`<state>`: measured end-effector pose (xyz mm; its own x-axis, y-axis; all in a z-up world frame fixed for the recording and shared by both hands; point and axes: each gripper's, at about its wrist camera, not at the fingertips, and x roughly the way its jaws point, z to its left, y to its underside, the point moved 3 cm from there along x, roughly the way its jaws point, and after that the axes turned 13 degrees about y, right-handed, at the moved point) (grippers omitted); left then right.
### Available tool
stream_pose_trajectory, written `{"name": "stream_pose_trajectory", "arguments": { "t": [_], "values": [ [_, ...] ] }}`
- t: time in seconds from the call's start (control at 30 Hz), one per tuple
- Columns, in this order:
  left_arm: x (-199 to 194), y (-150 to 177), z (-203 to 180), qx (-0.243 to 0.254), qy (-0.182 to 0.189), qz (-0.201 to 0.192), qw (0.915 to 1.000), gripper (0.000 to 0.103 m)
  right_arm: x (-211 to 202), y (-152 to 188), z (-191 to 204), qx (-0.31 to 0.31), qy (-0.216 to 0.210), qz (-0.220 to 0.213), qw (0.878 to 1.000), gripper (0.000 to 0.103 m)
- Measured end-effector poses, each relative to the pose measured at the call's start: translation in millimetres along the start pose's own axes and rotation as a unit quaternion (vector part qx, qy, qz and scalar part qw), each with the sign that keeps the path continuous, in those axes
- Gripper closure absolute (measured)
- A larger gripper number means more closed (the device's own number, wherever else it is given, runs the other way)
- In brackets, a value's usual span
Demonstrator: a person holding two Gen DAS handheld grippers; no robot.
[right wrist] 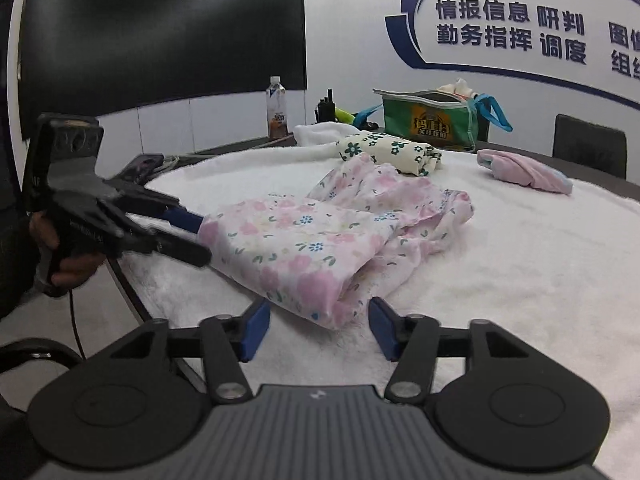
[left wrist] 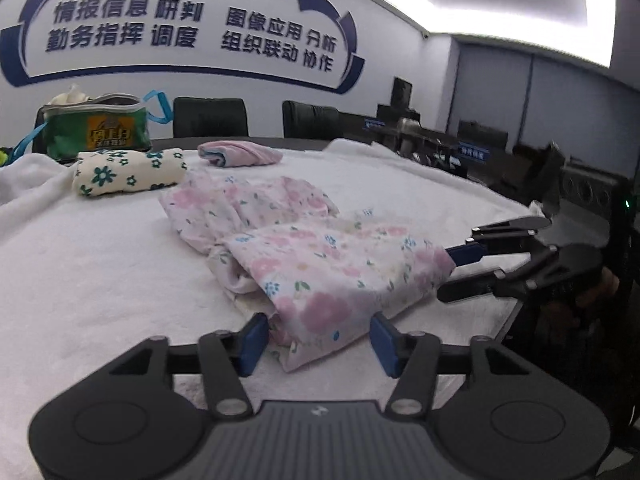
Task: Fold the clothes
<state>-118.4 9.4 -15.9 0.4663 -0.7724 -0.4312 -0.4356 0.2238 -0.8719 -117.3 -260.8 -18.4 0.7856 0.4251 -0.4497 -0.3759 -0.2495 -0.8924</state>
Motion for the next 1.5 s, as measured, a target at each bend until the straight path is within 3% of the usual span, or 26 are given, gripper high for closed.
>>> {"name": "stream_pose_trajectory", "arguments": {
  "t": [0.17,0.4,0.53,0.63,0.67,0.7,0.77,0.8,0.87,0.97,1.07,1.13,1.33,1.4,1.5],
  "values": [
    [1.2,-7.8,8.5,-0.032,0.031,0.006,0.9990,0.085,6.1,0.3,-2.4,0.012,-0.023,-0.006,1.000,0.084],
    [-21.1,-20.9,-0.3,-0.049,0.092,0.000,0.9946,0.093,-10.4,-1.6,-3.9,0.041,-0.061,-0.013,0.997,0.092],
    [-41.0,-17.4,-21.2,-0.024,0.119,-0.008,0.9926,0.093,-34.4,-3.7,6.5,0.024,-0.077,-0.009,0.997,0.092],
    [-41.9,-5.7,-29.2,0.017,0.100,-0.002,0.9949,0.085,-44.2,-4.4,10.5,0.006,-0.084,0.008,0.996,0.087],
    [-40.0,-0.8,-30.5,0.035,0.088,0.006,0.9954,0.078,-47.4,-5.0,11.8,-0.001,-0.084,0.009,0.996,0.067],
    [-38.1,4.0,-31.9,0.054,0.077,0.015,0.9955,0.077,-50.3,-6.6,13.1,-0.012,-0.078,-0.002,0.997,0.037],
    [-42.3,9.7,-34.9,0.100,0.068,0.023,0.9924,0.070,-56.3,-9.9,15.7,-0.034,-0.065,-0.025,0.997,0.026],
    [-46.6,10.3,-35.9,0.119,0.060,0.019,0.9909,0.064,-59.2,-11.6,16.9,-0.045,-0.058,-0.036,0.997,0.025],
    [-56.8,8.6,-36.4,0.151,0.040,-0.008,0.9877,0.035,-58.3,-13.0,26.8,-0.091,-0.046,-0.048,0.994,0.024],
    [-57.5,9.2,-43.5,0.218,0.026,-0.037,0.9749,0.019,-49.5,-12.7,48.0,-0.182,-0.030,-0.055,0.981,0.023],
    [-43.6,12.7,-50.6,0.279,0.011,-0.033,0.9595,0.018,-26.8,-6.4,64.4,-0.252,-0.045,-0.046,0.965,0.024],
    [-34.2,16.3,-51.6,0.295,0.015,-0.022,0.9552,0.018,-15.0,-6.9,64.9,-0.255,-0.055,-0.042,0.964,0.025],
    [-17.2,16.3,-50.8,0.303,0.041,-0.006,0.9522,0.018,-1.6,-10.3,55.1,-0.225,-0.098,-0.010,0.969,0.041],
    [-13.9,14.6,-49.6,0.309,0.047,-0.005,0.9500,0.018,1.7,-15.8,46.5,-0.185,-0.121,0.007,0.975,0.055],
    [-7.3,11.6,-48.3,0.324,0.047,0.000,0.9448,0.018,10.0,-24.7,29.5,-0.125,-0.144,0.022,0.981,0.065]
  ]
}}
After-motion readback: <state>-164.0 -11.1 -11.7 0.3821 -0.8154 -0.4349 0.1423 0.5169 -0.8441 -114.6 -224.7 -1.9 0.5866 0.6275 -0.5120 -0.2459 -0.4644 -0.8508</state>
